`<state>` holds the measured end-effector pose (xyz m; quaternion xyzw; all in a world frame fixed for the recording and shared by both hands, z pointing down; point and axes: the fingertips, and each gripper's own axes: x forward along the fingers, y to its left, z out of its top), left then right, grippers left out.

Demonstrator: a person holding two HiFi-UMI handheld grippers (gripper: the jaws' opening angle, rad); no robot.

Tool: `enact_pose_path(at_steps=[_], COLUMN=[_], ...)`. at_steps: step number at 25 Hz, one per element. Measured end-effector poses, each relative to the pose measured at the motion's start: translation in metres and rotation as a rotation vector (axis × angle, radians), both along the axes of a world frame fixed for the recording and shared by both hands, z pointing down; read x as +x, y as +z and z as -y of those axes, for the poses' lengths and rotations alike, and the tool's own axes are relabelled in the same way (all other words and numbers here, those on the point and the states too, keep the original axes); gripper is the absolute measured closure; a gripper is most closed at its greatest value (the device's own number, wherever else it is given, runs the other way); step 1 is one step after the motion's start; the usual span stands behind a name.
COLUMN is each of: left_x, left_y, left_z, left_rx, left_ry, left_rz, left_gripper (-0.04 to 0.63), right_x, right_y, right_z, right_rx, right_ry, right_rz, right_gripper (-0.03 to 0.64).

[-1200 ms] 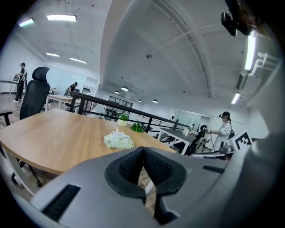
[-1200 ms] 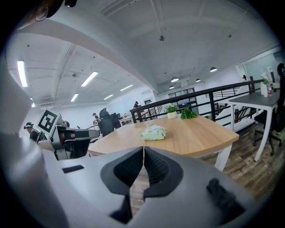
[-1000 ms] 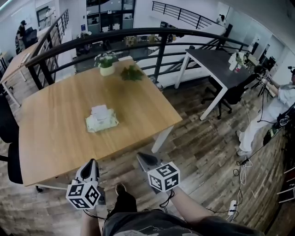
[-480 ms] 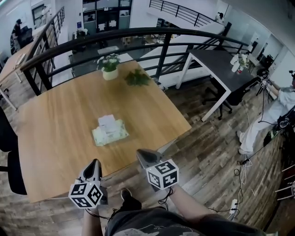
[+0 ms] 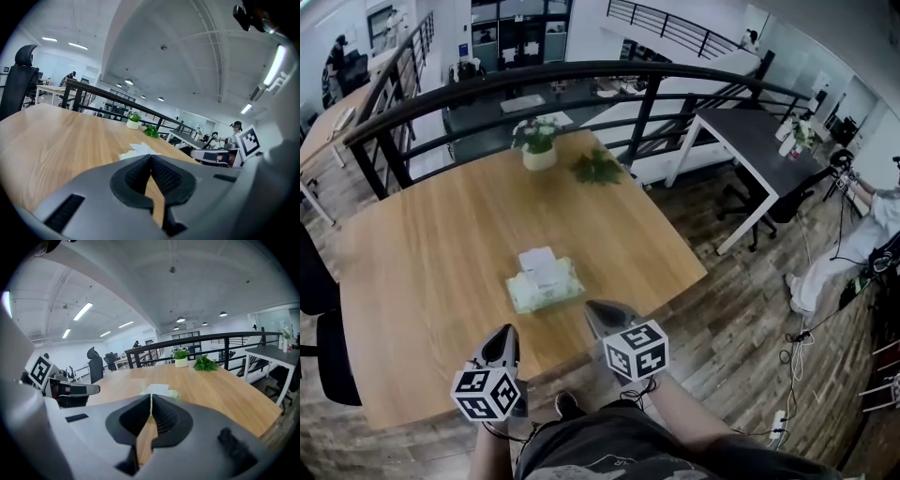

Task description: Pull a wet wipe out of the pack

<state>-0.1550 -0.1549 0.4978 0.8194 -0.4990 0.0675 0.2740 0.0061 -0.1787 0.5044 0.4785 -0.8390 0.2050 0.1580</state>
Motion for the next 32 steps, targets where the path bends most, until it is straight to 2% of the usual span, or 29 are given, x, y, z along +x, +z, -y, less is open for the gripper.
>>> enact_pose_path(at_steps=[5, 12, 20, 26, 29, 32], left_x=[-0.013, -0.001, 0.018, 0.034, 0.043, 0.049], left_y=[0.002, 0.013, 0.024, 0.036, 0.044, 0.048], left_z=[0.013, 0.028, 0.059, 0.081, 0.089, 0.098], left_rx=[-0.026, -0.047, -0.078, -0.099, -0.126, -0.135], left_ry=[-0.001, 0.016, 0.005, 0.015, 0.036, 0.042], left_rz=[-0.010, -0.002, 0.033, 0.086, 0.099, 0.107], left_gripper=[0.583, 0.581, 0.581, 0.573, 0.409, 0.365], right_x=[-0.015, -0.019, -0.022, -0.028, -0.031, -0.031], right_y=[-0.004, 0.007, 0.018, 0.031, 0.034, 0.038], right_z=[0.013, 0.032, 0.077, 0.102, 0.107, 0.114], right_rx=[0.004, -0.011, -0.023, -0.030, -0.024, -0.018], right_ry=[-0.009, -0.048, -0.175, -0.271, -0.327, -0.381], right_rz=[-0.019, -0.050, -0.089, -0.125, -0.145, -0.169], right_gripper=[0.592, 0.592, 0.592, 0.592, 0.592, 0.592])
